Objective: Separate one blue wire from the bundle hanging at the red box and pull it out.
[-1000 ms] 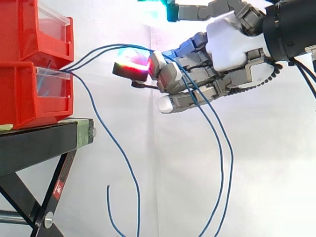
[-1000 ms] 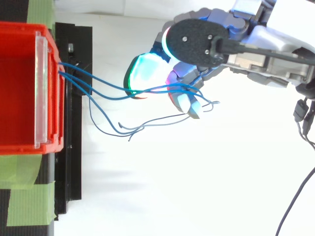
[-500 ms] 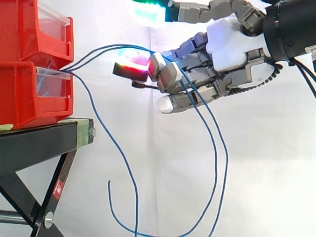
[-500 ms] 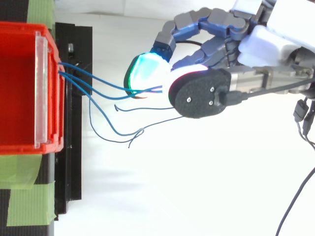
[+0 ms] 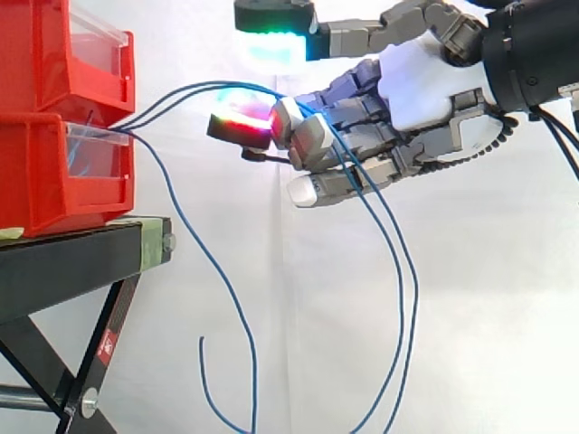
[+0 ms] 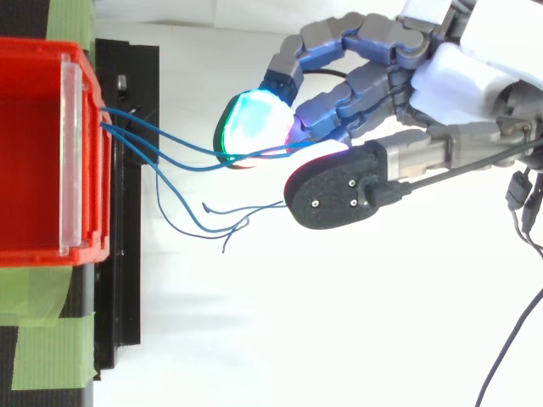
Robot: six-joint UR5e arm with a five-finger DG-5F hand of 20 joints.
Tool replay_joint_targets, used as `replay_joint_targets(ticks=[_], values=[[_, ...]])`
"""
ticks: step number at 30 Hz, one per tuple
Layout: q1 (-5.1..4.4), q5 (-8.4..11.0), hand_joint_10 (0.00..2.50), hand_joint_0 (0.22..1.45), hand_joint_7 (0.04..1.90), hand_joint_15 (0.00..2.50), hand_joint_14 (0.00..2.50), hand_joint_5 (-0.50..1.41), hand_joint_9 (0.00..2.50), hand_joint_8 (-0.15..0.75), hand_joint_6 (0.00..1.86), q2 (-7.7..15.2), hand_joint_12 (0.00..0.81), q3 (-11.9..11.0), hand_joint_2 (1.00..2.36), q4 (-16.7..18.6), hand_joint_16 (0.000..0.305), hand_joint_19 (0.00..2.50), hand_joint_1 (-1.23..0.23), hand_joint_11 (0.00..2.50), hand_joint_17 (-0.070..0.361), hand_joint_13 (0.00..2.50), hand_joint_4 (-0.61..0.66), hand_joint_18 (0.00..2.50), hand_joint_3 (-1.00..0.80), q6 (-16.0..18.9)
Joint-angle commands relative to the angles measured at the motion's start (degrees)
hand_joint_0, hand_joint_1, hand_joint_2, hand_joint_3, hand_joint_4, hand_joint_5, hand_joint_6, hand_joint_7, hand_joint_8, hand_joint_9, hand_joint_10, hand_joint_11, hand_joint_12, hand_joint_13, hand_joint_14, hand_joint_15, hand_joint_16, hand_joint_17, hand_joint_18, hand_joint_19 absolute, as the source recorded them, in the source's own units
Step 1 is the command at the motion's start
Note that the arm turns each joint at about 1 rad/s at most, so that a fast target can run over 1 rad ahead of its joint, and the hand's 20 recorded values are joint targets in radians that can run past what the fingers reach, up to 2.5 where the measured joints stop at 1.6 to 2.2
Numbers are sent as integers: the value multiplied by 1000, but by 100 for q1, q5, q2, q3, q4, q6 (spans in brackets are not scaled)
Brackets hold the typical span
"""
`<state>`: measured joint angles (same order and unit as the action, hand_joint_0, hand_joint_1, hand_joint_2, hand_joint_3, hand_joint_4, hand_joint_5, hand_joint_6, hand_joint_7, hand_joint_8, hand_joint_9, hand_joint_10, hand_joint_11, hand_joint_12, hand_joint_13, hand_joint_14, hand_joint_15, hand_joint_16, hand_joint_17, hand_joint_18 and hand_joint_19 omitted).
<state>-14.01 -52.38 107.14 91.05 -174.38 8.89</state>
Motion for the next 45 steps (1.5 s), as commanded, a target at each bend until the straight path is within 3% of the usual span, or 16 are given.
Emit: replay_joint_targets(ticks=[1,17,21,22,23,26,28,32,35,41,45], values=[[-5,0,11,625,830,1503,13,-227,886,295,877,0,373,0,1010,1,50,506,-917,1447,113,1003,186,723,-371,-10],[-5,-9,10,658,817,1481,11,-216,941,290,893,0,365,0,1020,9,48,540,-821,1406,108,1049,154,743,-141,-10],[-5,-9,2,644,758,1474,1,-206,998,355,913,0,434,0,1000,1,58,511,-774,1370,129,1100,197,829,-62,-10],[3,-9,0,597,750,1445,31,-204,1011,368,914,0,459,0,1164,9,60,508,-714,1358,136,1109,209,849,-89,-19],[3,-9,0,578,749,1435,57,-203,1015,373,915,0,462,0,1240,9,61,504,-680,1348,137,1106,208,856,-103,-19],[-5,-9,0,545,754,1405,87,-200,1024,387,917,0,473,0,1375,9,62,507,-608,1336,140,1101,205,865,-113,-10],[-5,-9,1,505,757,1383,121,-193,1039,395,916,0,484,0,1572,9,64,511,-515,1321,144,1100,209,874,-153,-19],[-5,-9,2,463,774,1350,163,-188,1048,402,915,0,501,0,1800,9,66,511,-414,1301,148,1097,210,884,-207,-19],[-5,-9,1,450,783,1345,185,-186,1053,404,914,0,506,0,1870,9,66,509,-371,1301,149,1096,212,886,-230,-19],[-5,-9,1,444,771,1326,196,-184,1059,407,913,0,508,0,1870,9,67,507,-366,1302,152,1097,216,890,-238,-19],[-5,-9,0,446,784,1321,230,-185,1061,417,909,0,522,0,1737,9,69,503,-427,1307,155,1094,220,897,-259,-19]])
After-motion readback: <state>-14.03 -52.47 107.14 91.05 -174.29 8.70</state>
